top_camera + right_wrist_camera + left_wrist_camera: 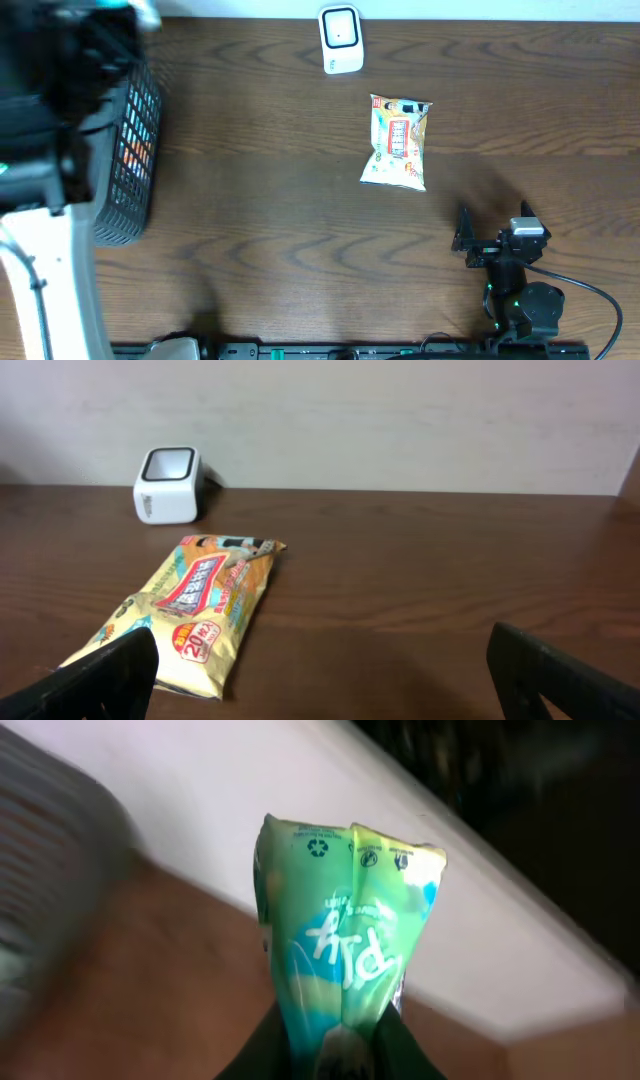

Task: Scan the item barcode

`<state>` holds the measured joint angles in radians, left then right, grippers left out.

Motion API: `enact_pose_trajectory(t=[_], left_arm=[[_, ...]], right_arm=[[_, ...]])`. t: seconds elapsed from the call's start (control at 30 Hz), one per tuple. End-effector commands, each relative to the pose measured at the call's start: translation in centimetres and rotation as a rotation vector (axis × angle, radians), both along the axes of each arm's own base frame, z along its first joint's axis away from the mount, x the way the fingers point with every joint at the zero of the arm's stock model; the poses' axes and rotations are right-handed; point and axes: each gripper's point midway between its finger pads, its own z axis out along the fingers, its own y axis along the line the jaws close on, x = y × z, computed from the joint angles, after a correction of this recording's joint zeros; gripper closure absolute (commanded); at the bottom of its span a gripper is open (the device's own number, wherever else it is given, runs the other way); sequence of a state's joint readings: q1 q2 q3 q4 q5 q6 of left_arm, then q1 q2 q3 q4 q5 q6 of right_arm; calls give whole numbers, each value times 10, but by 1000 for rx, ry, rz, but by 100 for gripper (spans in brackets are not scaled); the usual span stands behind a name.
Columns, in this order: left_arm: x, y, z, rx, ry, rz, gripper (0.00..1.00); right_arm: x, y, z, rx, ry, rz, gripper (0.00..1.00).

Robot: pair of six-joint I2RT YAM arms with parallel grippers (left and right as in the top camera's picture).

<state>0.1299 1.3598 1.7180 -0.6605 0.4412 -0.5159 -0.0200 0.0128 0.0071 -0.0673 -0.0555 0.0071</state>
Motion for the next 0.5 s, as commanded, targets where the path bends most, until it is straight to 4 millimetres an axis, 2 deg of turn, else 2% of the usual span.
enact_pose_trajectory(t=[0.0, 0.03, 0.07, 0.13, 0.23, 0.33, 0.47], left_arm=[[4, -90, -47, 154, 83, -331, 93], [4, -104, -58, 170, 106, -377, 93], [6, -126, -79, 192, 163, -421, 92], [11, -146, -109, 231, 239, -444, 92], [21, -167, -155, 308, 343, -449, 93], [32, -190, -211, 384, 446, -466, 92], [31, -220, -284, 426, 586, -538, 92]], right_arm=[[0, 3, -1, 7, 3, 15, 1], [0, 3, -1, 7, 3, 15, 1], [0, 3, -1, 7, 3, 15, 1], [0, 3, -1, 7, 3, 15, 1], [0, 3, -1, 7, 3, 15, 1], [0, 3, -1, 7, 3, 15, 1], [0, 3, -1, 7, 3, 15, 1]])
